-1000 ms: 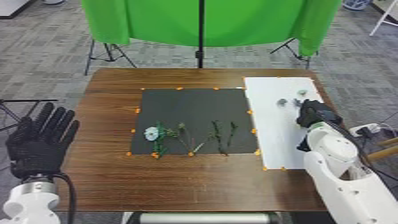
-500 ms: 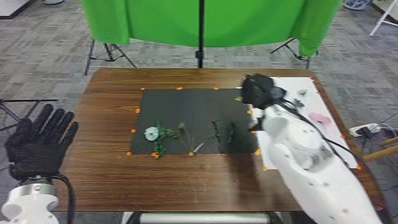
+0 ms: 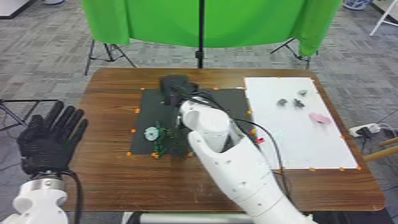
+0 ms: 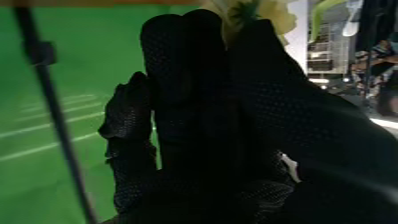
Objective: Arrange flowers
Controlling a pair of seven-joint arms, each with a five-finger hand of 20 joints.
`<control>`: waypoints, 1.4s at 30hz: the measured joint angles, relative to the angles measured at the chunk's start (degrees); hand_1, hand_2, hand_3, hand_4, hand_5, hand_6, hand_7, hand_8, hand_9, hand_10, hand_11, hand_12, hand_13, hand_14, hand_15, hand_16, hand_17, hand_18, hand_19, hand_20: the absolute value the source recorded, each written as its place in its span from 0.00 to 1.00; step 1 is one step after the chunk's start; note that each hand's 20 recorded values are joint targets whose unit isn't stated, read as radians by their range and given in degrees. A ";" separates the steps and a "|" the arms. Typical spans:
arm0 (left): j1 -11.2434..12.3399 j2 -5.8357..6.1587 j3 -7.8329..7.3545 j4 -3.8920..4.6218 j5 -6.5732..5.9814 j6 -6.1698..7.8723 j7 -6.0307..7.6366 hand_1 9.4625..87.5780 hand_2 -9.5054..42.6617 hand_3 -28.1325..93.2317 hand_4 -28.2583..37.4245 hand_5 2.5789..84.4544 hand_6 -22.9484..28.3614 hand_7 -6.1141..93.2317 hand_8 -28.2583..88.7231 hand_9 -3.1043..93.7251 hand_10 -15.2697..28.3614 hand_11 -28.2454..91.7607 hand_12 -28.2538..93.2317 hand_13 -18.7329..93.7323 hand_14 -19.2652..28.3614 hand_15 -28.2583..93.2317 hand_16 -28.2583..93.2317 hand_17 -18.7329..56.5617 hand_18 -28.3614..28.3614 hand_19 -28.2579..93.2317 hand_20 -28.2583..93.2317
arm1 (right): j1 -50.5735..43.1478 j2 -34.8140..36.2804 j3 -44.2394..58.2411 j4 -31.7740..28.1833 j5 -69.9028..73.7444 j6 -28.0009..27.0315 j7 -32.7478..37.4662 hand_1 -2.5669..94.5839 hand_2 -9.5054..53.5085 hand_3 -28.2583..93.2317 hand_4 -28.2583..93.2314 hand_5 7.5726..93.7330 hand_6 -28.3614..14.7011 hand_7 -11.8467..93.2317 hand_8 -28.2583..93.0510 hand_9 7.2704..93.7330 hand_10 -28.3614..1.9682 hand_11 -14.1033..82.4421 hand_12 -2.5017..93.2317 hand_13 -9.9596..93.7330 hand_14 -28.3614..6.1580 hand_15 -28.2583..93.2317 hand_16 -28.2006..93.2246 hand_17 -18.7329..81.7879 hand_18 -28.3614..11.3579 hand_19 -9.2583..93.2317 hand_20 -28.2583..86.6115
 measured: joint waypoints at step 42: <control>1.98 -1.60 -3.20 -0.49 -2.04 0.13 -0.69 0.19 0.49 0.89 0.00 0.53 0.61 0.17 0.16 0.45 0.67 0.39 0.31 0.47 0.67 0.42 0.21 0.19 0.73 0.50 0.34 | -8.59 17.62 17.01 -27.61 20.51 -13.66 24.92 0.48 0.00 0.91 0.00 0.47 0.51 0.22 0.15 0.41 0.31 0.22 0.17 0.45 0.32 0.41 0.36 0.40 0.16 0.80 0.53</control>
